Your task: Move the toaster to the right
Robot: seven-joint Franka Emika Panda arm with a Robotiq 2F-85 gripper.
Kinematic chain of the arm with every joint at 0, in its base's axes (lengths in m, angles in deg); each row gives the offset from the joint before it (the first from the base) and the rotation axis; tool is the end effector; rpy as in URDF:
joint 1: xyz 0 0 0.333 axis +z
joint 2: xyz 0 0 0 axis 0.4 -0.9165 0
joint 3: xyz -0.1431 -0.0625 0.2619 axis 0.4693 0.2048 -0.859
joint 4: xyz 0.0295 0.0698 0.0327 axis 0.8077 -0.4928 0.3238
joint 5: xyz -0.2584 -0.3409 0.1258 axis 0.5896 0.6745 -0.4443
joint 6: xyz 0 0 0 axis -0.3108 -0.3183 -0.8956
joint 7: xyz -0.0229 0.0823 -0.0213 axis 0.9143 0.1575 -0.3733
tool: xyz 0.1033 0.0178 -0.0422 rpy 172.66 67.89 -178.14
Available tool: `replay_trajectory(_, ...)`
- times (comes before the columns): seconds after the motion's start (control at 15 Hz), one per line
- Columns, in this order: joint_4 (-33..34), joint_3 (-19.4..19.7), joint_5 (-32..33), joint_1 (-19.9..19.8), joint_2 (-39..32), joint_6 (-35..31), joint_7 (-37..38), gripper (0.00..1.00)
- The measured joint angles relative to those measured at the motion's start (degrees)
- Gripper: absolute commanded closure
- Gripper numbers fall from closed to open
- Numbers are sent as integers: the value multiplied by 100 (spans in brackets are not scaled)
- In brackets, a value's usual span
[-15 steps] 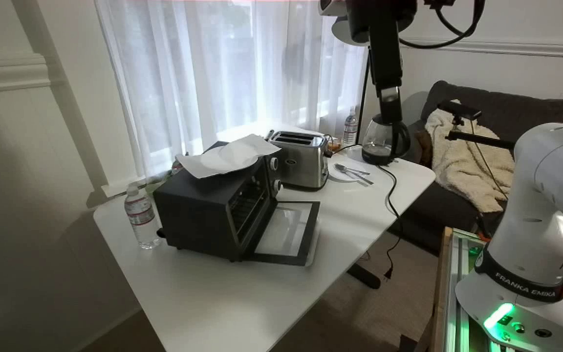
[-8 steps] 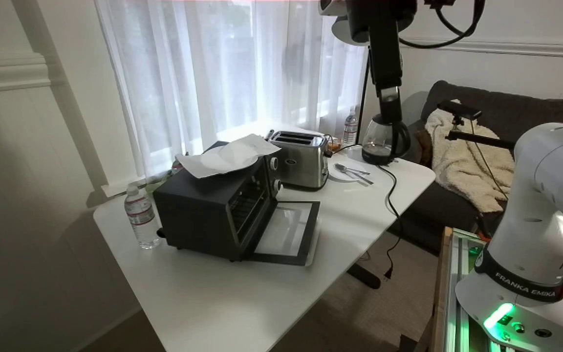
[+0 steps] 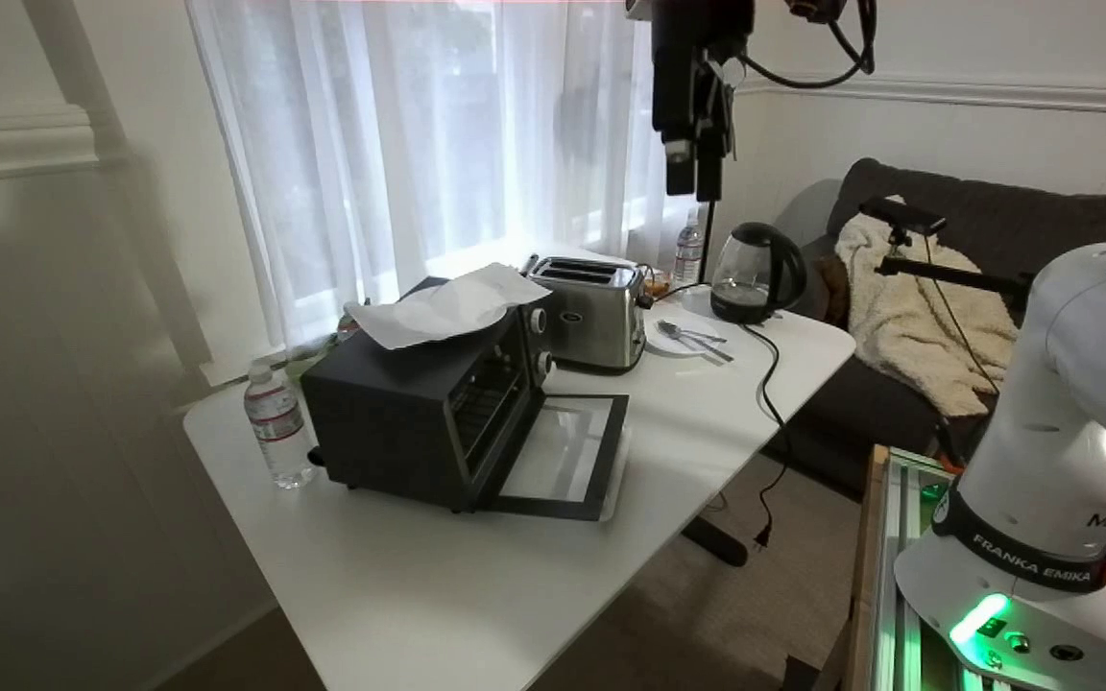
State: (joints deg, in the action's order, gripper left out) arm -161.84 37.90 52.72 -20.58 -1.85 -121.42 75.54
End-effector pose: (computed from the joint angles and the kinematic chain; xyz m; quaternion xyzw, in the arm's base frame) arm 0.4327 0.0642 0.5552 -0.9887 -0.0025 0.0951 0.1161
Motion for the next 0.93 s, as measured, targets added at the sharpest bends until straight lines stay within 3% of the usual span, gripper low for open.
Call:
replay_trajectory(0.67, 1280, 1049, 1022, -728, -1752, -921, -1777, 0)
replay_trajectory(0.93, 1652, 1231, 1632, -913, -2511, -1786, -2717, 0)
